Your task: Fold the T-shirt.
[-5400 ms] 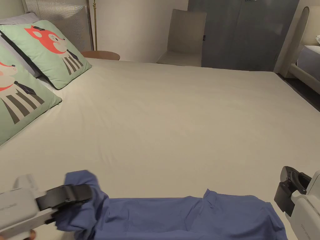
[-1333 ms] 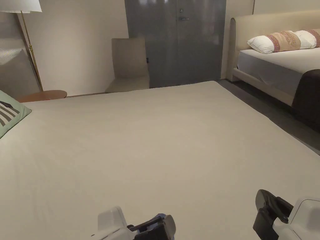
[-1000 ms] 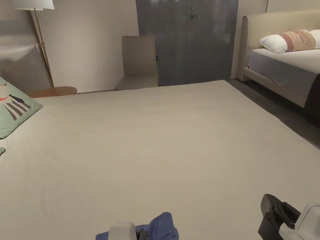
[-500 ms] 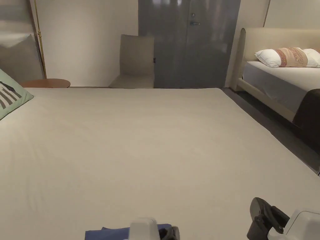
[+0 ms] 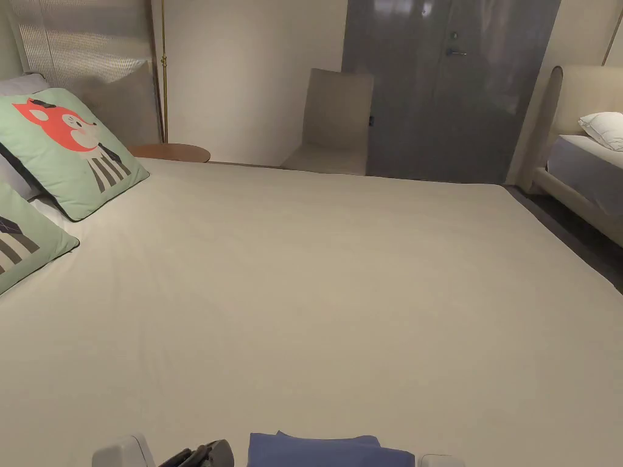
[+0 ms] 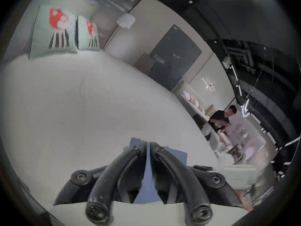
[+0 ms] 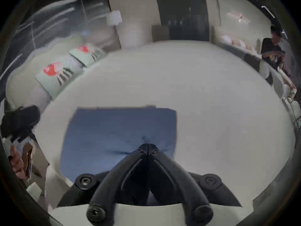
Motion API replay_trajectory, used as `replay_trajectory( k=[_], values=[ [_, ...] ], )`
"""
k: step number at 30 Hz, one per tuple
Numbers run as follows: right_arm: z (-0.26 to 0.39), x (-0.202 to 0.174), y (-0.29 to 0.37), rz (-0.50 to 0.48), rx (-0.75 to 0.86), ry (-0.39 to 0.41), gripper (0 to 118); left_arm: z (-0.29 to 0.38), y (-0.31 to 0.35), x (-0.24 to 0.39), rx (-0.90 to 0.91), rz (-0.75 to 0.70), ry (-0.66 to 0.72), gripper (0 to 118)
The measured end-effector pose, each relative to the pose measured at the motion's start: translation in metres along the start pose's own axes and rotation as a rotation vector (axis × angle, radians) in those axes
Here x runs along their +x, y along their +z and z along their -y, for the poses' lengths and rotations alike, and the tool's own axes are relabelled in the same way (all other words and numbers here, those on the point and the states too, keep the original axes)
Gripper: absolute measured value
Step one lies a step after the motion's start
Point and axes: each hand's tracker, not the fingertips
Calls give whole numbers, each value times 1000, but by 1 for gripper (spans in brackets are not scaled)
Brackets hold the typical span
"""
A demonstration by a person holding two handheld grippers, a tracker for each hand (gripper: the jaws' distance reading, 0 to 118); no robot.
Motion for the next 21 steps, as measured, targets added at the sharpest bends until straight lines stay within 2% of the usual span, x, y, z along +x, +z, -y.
replay_trajectory(
  k=[1,2,3,4,6,8,10,14,15,17,18,19,21],
  values=[
    [-1,1,-3,10,-7,-3,1,0,-2,-7,-20,21,19,10],
    [-5,3,-3,0,11,0,1,0,-7,-14,-52,54,27,27],
    [-11,5,1,-8,2,3,1,-1,-13,-20,-95,77,32,57],
    [-16,6,1,-14,-25,2,1,-2,-20,-26,-133,103,45,78],
    [-22,10,-2,-28,-60,11,1,-7,-38,-40,-240,225,109,111],
    [-24,12,-4,-37,-70,16,1,-8,-57,-55,-304,329,217,111],
    [-24,12,-5,-41,-77,25,1,-7,-77,-69,-351,321,317,111],
    [-22,13,-5,-43,-71,21,1,8,-109,-74,-475,341,379,109],
    [-20,13,-5,-45,-68,14,1,10,-111,-72,-465,353,366,99],
    [-18,15,-4,-48,-61,6,1,10,-113,-66,-447,301,347,68],
    [-17,15,-3,-48,-53,2,1,12,-115,-67,-445,244,334,43],
    [-16,16,-1,-50,-40,-2,1,13,-118,-68,-446,210,324,33],
    [-15,17,9,-68,6,-21,1,12,-117,-75,-460,245,394,27]
  ],
)
